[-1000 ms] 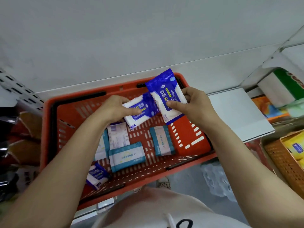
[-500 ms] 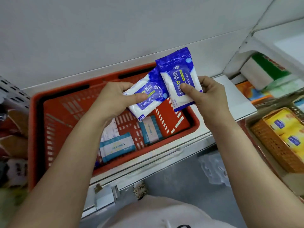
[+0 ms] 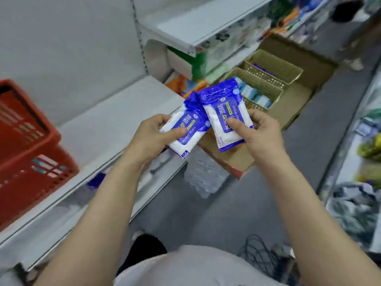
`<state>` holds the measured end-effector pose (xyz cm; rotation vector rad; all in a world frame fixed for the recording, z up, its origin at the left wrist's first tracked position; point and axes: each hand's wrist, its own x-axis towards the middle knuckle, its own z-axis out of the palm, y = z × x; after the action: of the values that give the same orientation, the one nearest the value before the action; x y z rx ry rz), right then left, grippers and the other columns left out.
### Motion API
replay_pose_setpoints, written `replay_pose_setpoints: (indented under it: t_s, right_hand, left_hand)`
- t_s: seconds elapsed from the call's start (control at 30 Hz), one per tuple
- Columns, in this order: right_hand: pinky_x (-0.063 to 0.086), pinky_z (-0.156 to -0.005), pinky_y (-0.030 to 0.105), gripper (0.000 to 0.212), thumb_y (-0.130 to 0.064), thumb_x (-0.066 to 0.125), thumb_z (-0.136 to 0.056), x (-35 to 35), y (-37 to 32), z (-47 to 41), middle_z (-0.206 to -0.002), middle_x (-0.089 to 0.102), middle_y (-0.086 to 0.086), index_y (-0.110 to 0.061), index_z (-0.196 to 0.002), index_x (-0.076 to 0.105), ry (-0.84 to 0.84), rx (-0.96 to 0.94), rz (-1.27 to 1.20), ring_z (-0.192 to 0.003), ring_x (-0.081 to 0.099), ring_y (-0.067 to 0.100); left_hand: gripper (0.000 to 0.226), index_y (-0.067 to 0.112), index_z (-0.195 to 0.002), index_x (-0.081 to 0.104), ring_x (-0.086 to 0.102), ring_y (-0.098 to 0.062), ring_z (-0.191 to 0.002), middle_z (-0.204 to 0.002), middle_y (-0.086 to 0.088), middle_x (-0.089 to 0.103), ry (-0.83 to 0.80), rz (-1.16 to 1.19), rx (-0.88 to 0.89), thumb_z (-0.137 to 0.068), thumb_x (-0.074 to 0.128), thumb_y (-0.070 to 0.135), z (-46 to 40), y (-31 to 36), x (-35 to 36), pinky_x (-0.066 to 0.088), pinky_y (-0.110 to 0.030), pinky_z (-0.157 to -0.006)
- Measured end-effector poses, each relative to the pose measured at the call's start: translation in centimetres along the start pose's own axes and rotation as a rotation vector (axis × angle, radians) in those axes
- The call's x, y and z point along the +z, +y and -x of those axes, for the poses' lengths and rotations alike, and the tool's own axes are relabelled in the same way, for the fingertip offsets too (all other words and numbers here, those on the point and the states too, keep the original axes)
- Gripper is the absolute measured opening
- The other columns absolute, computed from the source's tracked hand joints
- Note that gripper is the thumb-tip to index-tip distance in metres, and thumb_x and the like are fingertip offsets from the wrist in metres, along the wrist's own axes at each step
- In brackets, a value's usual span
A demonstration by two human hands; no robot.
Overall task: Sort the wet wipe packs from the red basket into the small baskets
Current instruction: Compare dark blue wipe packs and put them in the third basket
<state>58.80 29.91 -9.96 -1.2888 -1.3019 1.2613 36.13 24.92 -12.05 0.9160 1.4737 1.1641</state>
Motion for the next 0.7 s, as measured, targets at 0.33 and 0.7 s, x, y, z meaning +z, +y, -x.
replay_pose_setpoints:
  t_s: [0.33, 0.7]
  right_hand:
    - [0.052, -0.061, 0.018, 0.024, -0.016, 0.078, -0.083, -18.4, 3.9, -4.7, -0.088, 0.077, -0.005, -0.006, -0.103, 0.068, 0.234, 0.102, -0.023, -0.074, 0.072, 0.007]
    - [0.055, -0.065, 0.023, 0.020, -0.022, 0.079, -0.082, -32.3, 5.0, -18.1, -0.093, 0.077, -0.001, -0.014, -0.097, 0.068, 0.362, 0.130, 0.069, -0.078, 0.073, 0.011]
  left_hand:
    - [0.032, 0.009, -0.110, 0.069, 0.072, -0.017, -0.079, -0.095, -0.007, 0.076, -0.217, -0.103, -0.056, -0.079, 0.078, 0.012, -7.2, 1.3, 18.3, 0.059, -0.030, -0.072]
    - [0.026, 0.014, -0.093, 0.060, 0.070, -0.007, -0.063, -0.082, -0.002, 0.072, -0.222, -0.064, -0.089, -0.076, 0.080, 0.009, -21.6, 3.6, 34.2, 0.056, -0.021, -0.053]
